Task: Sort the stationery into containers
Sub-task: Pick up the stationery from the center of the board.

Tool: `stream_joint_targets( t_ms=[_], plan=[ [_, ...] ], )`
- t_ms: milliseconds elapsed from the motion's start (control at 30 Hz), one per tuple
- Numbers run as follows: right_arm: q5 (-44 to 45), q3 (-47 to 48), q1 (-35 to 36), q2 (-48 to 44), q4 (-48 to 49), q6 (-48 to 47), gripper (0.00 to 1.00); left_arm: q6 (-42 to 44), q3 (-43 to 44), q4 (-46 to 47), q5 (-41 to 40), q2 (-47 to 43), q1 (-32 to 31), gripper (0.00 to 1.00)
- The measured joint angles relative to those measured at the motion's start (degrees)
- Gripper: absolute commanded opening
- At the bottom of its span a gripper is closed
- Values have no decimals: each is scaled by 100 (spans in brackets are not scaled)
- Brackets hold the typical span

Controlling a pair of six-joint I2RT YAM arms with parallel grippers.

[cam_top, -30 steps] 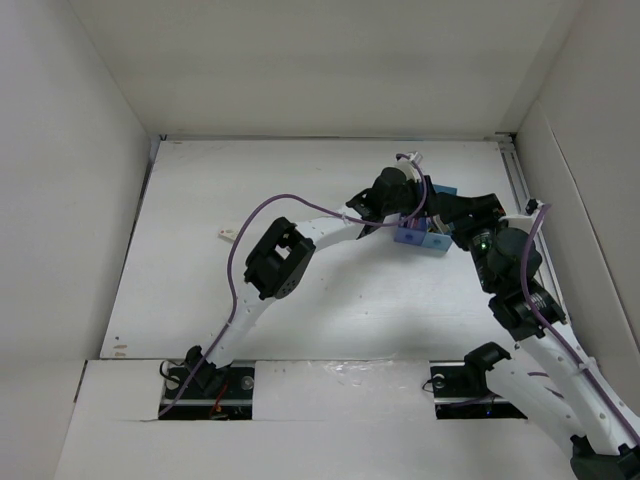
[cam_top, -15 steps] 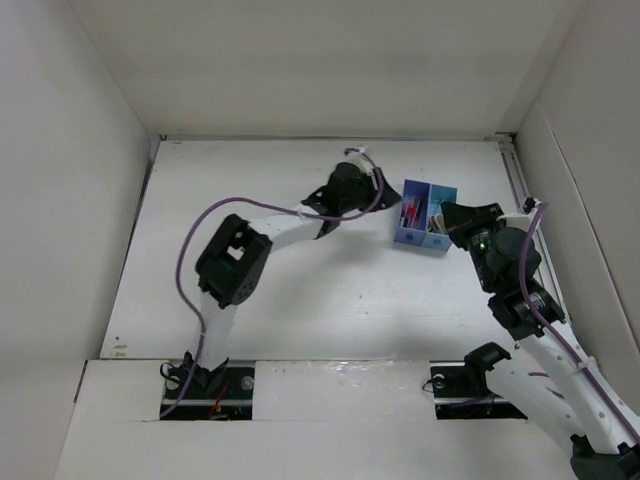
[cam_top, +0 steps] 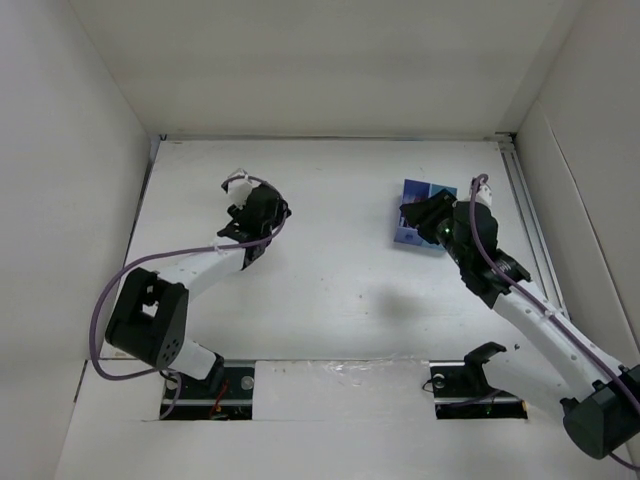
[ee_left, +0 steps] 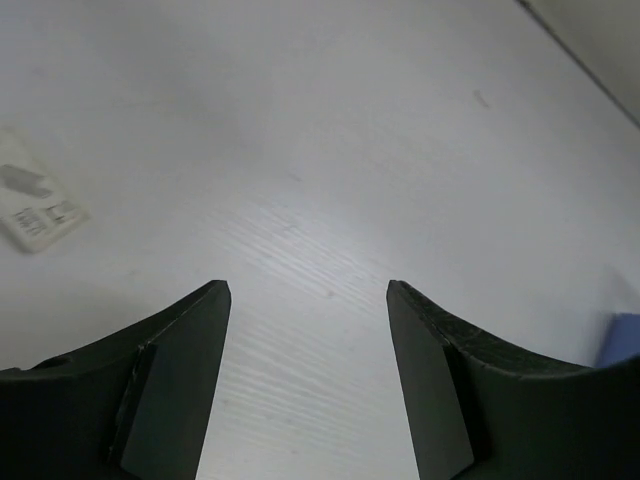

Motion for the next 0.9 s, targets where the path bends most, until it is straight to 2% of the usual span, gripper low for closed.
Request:
stream_joint_targets(
  t_ms=[100, 233, 333, 467, 667, 900],
  plan=[
    [-85, 61, 70, 44, 22, -35, 49, -181, -55, -428, -284, 109, 153, 61],
    [-107, 122, 153, 76, 31, -94, 50, -459, 173, -907, -555, 704, 457, 59],
    [-109, 146, 184, 109, 42, -105, 50, -678, 538, -1373, -737, 1222, 503, 58],
    [-109, 160, 197, 140, 39, -140, 50, -940, 634, -1696, -907, 1364, 490, 57],
    [-109, 208, 223, 175, 42, -146, 50, -1088, 490, -1716, -968, 1213, 601, 57],
    [-109, 208, 251, 190, 44, -149, 50, -1047, 234, -1497, -608, 1167, 1364, 57]
  ],
)
